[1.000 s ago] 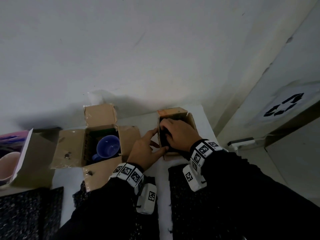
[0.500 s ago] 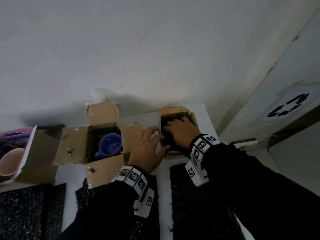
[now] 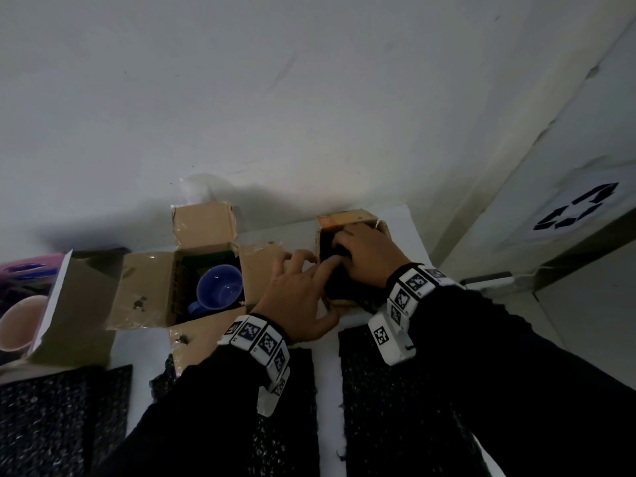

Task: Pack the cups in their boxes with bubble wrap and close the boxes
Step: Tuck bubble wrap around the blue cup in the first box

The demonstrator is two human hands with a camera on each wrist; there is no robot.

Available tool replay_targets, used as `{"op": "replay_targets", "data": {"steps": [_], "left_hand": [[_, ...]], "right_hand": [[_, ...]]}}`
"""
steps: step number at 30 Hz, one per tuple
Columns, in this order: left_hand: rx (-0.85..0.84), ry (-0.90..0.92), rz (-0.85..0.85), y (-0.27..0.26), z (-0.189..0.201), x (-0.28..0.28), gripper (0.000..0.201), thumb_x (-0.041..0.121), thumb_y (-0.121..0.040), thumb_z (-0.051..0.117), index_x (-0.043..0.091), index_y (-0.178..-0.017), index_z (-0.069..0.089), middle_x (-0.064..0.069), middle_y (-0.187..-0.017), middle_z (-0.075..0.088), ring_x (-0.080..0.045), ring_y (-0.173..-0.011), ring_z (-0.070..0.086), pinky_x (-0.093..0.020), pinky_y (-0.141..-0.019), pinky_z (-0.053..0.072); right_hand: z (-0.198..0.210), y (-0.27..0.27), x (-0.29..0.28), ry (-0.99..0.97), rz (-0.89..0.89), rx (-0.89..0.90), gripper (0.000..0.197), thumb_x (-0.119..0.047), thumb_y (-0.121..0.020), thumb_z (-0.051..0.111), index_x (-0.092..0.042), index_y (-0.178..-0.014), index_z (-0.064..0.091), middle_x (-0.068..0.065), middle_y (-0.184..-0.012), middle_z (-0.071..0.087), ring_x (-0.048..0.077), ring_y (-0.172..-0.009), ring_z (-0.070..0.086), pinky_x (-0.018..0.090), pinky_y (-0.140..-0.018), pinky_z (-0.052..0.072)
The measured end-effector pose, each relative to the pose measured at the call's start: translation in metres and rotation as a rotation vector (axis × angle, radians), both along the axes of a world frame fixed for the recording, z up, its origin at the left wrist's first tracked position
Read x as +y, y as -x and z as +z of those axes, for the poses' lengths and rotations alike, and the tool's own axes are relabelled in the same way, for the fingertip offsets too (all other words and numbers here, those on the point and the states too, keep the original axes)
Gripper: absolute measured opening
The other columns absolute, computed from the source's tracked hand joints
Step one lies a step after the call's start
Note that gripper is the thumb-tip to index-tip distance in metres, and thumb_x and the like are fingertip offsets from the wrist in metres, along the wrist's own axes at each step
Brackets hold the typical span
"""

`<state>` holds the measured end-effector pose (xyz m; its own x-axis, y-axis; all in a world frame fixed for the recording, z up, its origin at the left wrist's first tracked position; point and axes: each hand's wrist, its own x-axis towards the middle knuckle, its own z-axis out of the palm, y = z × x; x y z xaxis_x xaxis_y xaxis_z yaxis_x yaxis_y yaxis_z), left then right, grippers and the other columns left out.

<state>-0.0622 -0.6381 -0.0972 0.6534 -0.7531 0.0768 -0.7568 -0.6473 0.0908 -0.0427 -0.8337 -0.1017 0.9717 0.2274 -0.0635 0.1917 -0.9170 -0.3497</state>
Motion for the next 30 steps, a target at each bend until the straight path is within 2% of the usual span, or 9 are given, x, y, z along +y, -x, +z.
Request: {"op": "replay_targets", "data": {"steps": [2, 5, 10, 13, 15, 21, 25, 28, 30], "left_hand": [[-0.012, -0.059, -0.053, -0.008, 0.001, 0.000, 0.082, 0.056, -0.071, 0.054, 0.020, -0.143, 0.037, 0.005, -0.114, 0.064, -0.027, -0.116, 0.043, -0.043, -0.089, 0.038], [-0.076, -0.128, -0.106, -0.016, -0.001, -0.002, 0.072, 0.054, -0.072, 0.064, 0.024, -0.136, 0.049, 0.005, -0.111, 0.063, -0.028, -0.110, 0.045, -0.038, -0.081, 0.043], [-0.131, -0.089, -0.114, -0.013, -0.005, -0.002, 0.050, 0.057, -0.074, 0.061, 0.031, -0.116, 0.063, 0.000, -0.118, 0.055, -0.028, -0.110, 0.043, -0.041, -0.085, 0.042], [-0.142, -0.076, -0.131, -0.017, -0.005, 0.002, 0.045, 0.057, -0.070, 0.068, 0.028, -0.104, 0.068, 0.004, -0.122, 0.057, -0.025, -0.117, 0.040, -0.040, -0.094, 0.033], [-0.162, -0.110, -0.147, -0.020, -0.004, 0.002, 0.041, 0.059, -0.070, 0.067, 0.029, -0.098, 0.070, 0.009, -0.114, 0.061, -0.021, -0.114, 0.041, -0.037, -0.094, 0.027], [-0.146, -0.227, -0.097, -0.017, 0.006, -0.001, 0.049, 0.069, -0.075, 0.040, 0.034, -0.087, 0.072, 0.016, -0.105, 0.064, -0.024, -0.120, 0.039, -0.051, -0.103, 0.020], [-0.119, -0.379, -0.082, -0.014, 0.011, -0.014, 0.054, 0.069, -0.081, 0.042, 0.030, -0.106, 0.069, 0.010, -0.117, 0.058, -0.029, -0.134, 0.028, -0.056, -0.109, 0.003], [-0.132, -0.412, -0.048, -0.013, 0.008, -0.017, 0.046, 0.064, -0.086, 0.044, 0.033, -0.111, 0.067, 0.015, -0.118, 0.059, -0.031, -0.143, 0.012, -0.058, -0.106, -0.013], [-0.124, -0.410, -0.030, -0.014, 0.005, -0.016, 0.044, 0.063, -0.086, 0.046, 0.034, -0.112, 0.066, 0.016, -0.116, 0.062, -0.032, -0.145, 0.011, -0.059, -0.106, -0.012]], "right_hand": [[0.000, 0.013, -0.004, 0.038, -0.044, -0.068, 0.025, -0.038, -0.085, 0.049, -0.019, -0.089, 0.065, 0.000, -0.089, 0.062, 0.022, -0.092, 0.052, 0.047, -0.094, 0.038], [-0.003, 0.034, -0.005, 0.123, -0.031, 0.040, 0.051, -0.060, -0.076, 0.029, -0.024, -0.076, 0.065, -0.005, -0.070, 0.061, 0.018, -0.077, 0.048, 0.045, -0.105, 0.027], [-0.004, 0.056, 0.001, 0.023, -0.057, 0.037, 0.034, -0.053, -0.085, 0.051, -0.032, -0.106, 0.068, -0.006, -0.096, 0.061, 0.018, -0.100, 0.048, 0.034, -0.087, 0.022], [-0.005, 0.067, 0.006, -0.138, -0.110, -0.066, 0.021, -0.041, -0.085, 0.061, -0.033, -0.103, 0.066, -0.014, -0.101, 0.060, 0.015, -0.106, 0.047, 0.034, -0.089, 0.019], [-0.006, 0.073, 0.011, -0.147, -0.084, -0.076, 0.014, -0.038, -0.088, 0.055, -0.033, -0.098, 0.063, -0.017, -0.097, 0.061, 0.013, -0.106, 0.048, 0.036, -0.094, 0.020], [-0.010, 0.081, 0.012, -0.001, 0.055, -0.091, 0.046, -0.052, -0.087, 0.027, -0.036, -0.103, 0.067, -0.014, -0.102, 0.063, 0.018, -0.109, 0.041, 0.042, -0.090, 0.018], [-0.010, 0.080, 0.012, 0.070, 0.081, -0.068, 0.055, -0.054, -0.087, 0.022, -0.035, -0.111, 0.068, -0.001, -0.113, 0.058, 0.028, -0.111, 0.041, 0.044, -0.089, 0.018], [-0.008, 0.080, 0.012, 0.063, 0.051, -0.028, 0.066, -0.054, -0.085, 0.012, -0.034, -0.113, 0.068, -0.008, -0.118, 0.058, 0.025, -0.115, 0.038, 0.044, -0.090, 0.015], [-0.007, 0.079, 0.011, 0.037, 0.039, -0.030, 0.064, -0.050, -0.084, 0.012, -0.031, -0.111, 0.066, -0.011, -0.117, 0.059, 0.021, -0.112, 0.039, 0.041, -0.090, 0.016]]}}
